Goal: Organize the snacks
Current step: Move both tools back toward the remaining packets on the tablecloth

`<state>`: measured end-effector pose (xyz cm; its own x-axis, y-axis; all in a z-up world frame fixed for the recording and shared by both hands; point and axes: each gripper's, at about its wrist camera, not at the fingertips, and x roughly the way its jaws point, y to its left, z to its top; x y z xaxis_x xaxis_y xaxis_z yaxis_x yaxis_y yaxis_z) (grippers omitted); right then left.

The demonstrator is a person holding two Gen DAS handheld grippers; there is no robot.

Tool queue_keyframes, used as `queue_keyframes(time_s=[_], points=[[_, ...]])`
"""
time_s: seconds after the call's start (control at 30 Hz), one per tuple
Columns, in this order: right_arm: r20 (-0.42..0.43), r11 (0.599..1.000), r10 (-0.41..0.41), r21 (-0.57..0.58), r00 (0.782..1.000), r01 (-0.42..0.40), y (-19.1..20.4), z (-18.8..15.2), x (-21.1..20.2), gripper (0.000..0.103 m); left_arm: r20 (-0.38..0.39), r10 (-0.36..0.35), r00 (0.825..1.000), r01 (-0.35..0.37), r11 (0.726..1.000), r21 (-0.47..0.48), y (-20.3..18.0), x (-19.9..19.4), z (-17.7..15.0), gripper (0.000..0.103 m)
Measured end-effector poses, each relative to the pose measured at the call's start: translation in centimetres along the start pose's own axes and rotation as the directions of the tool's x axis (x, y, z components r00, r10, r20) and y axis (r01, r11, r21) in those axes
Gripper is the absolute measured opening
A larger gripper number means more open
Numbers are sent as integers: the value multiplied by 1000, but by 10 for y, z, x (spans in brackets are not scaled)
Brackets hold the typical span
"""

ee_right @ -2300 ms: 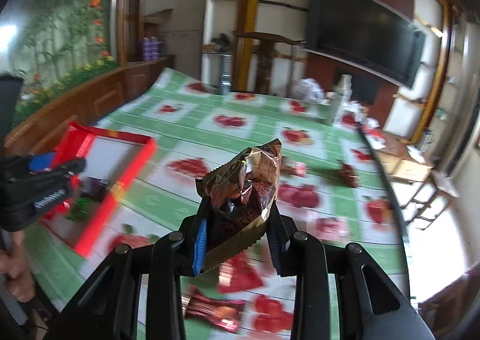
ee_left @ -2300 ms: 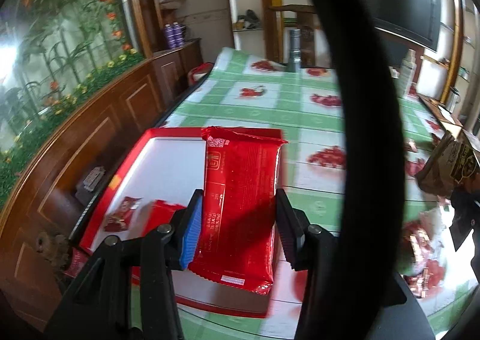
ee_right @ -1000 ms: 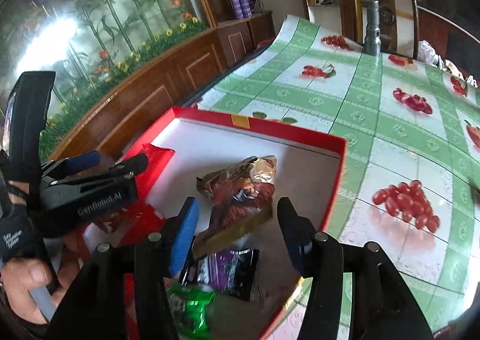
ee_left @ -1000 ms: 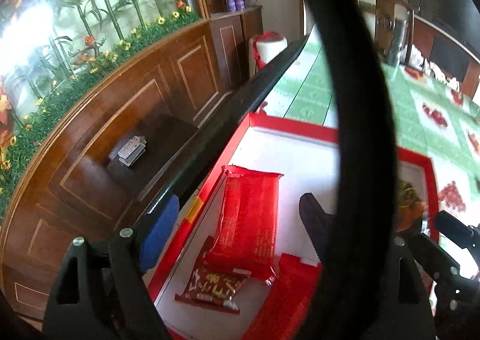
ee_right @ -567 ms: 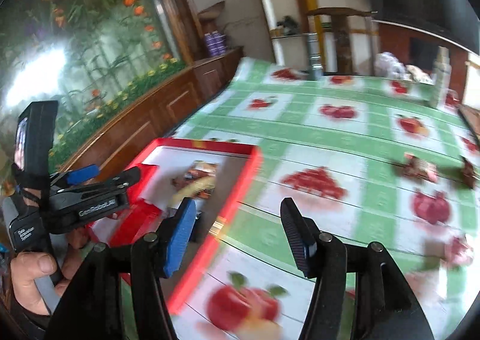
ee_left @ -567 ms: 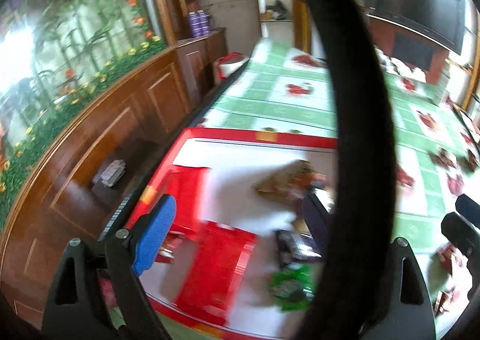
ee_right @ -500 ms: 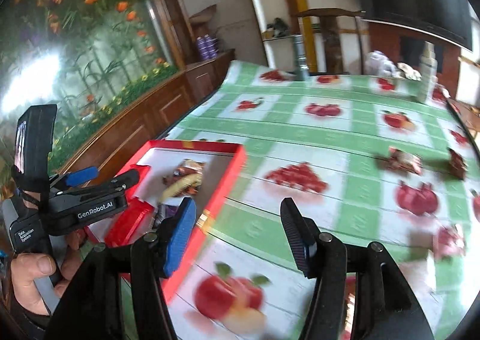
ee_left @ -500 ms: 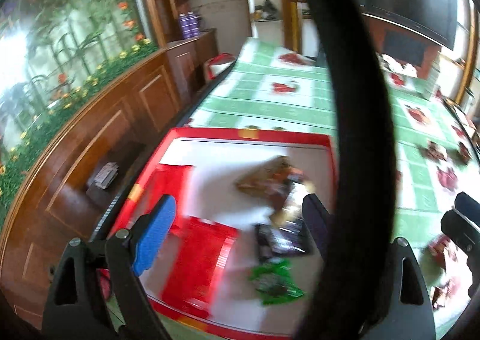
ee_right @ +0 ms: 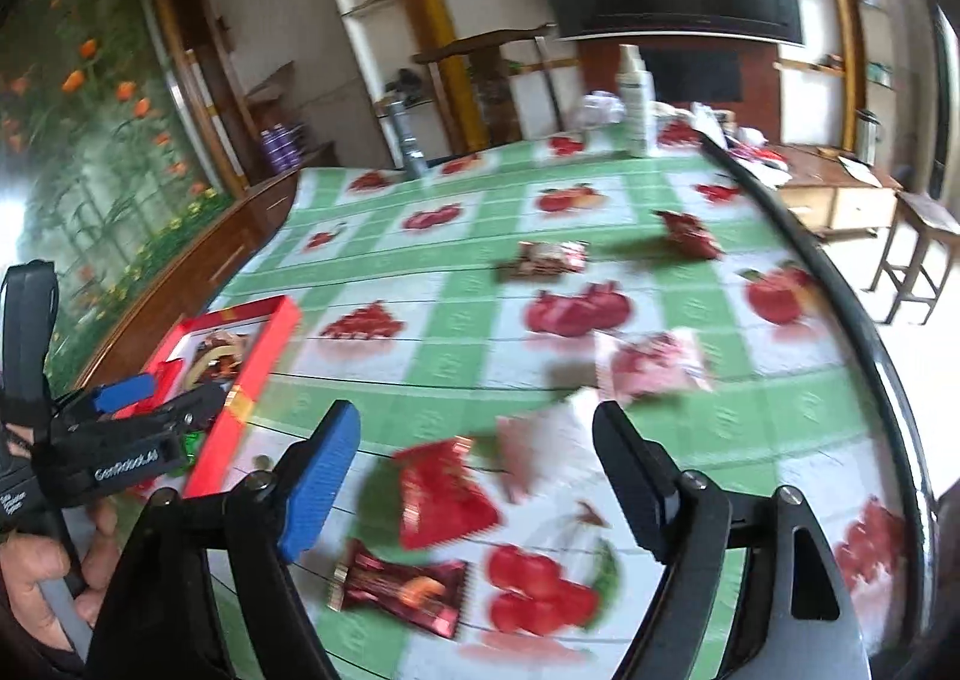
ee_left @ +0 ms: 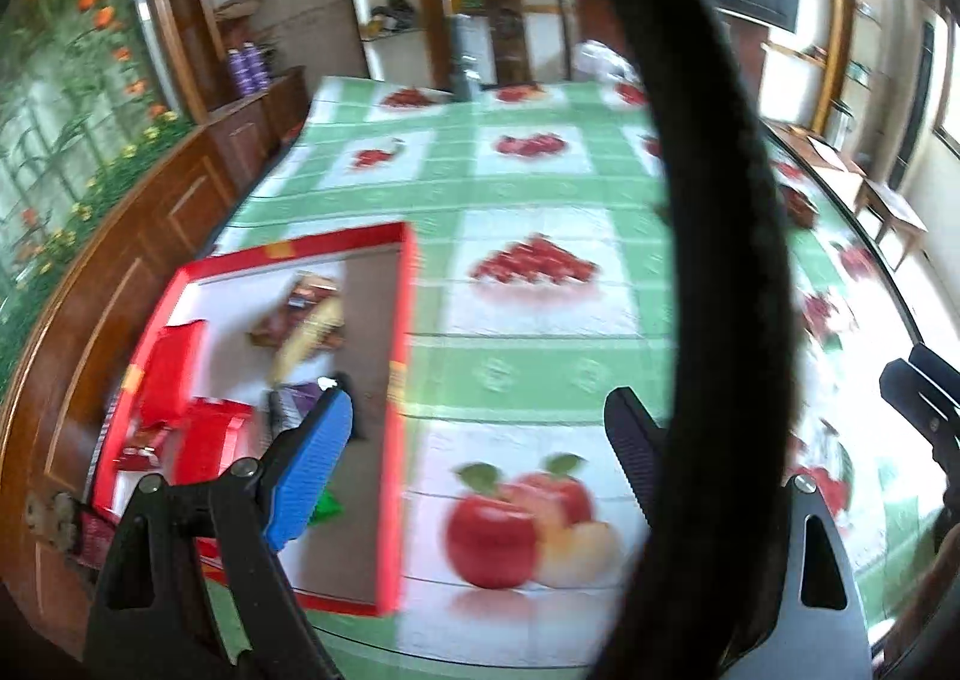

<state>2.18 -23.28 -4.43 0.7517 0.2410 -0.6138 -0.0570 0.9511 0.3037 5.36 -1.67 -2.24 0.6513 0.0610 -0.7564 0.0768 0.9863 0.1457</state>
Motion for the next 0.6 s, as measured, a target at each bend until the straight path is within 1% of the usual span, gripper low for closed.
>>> queue_keyframes(time_s=[0.07, 0.17, 0.23, 0.3, 0.37, 0.4, 0.43, 0.47, 0.5, 0.53, 0.57, 0.6], points=[[-8, 1000, -11, 6, 1000, 11, -10, -6, -4, 81, -16, -20, 1000, 20, 999, 27, -14, 2, -4, 87], [-24, 999, -39, -15, 999, 39, -17, -16, -6, 81, -40, -47, 998, 49, 997, 59, -29, 3, -11, 87], [-38, 999, -41, -18, 998, 40, -21, -22, -6, 81, -67, -88, 994, 93, 993, 75, -37, 5, -16, 87], [-50, 999, -35, -17, 998, 34, -25, -26, -5, 80, -86, -162, 983, 170, 980, 101, -45, 4, -22, 87], [-57, 999, -30, -13, 998, 29, -29, -28, -4, 76, -104, -232, 967, 246, 958, 149, -53, 0, -28, 86], [-60, 1000, -28, -11, 998, 28, -31, -28, -4, 73, -109, -267, 958, 283, 940, 188, -59, -3, -32, 86], [-64, 1000, -26, -8, 998, 25, -32, -27, -2, 71, -112, -287, 951, 306, 927, 218, -64, -5, -35, 86], [-70, 1000, -21, -5, 997, 21, -34, -27, 0, 69, -117, -312, 943, 332, 904, 268, -71, -8, -38, 86], [-75, 1000, -18, -2, 997, 18, -36, -26, 3, 68, -119, -321, 940, 342, 890, 301, -77, -9, -40, 86], [-83, 1000, -14, 2, 996, 14, -37, -26, 5, 68, -117, -326, 938, 346, 872, 347, -84, -11, -42, 86], [-88, 1000, -9, 5, 996, 9, -37, -26, 6, 67, -114, -327, 938, 346, 861, 372, -87, -12, -43, 86], [-92, 1000, -1, 9, 996, 2, -37, -26, 8, 67, -112, -331, 937, 347, 843, 411, -93, -13, -45, 86]])
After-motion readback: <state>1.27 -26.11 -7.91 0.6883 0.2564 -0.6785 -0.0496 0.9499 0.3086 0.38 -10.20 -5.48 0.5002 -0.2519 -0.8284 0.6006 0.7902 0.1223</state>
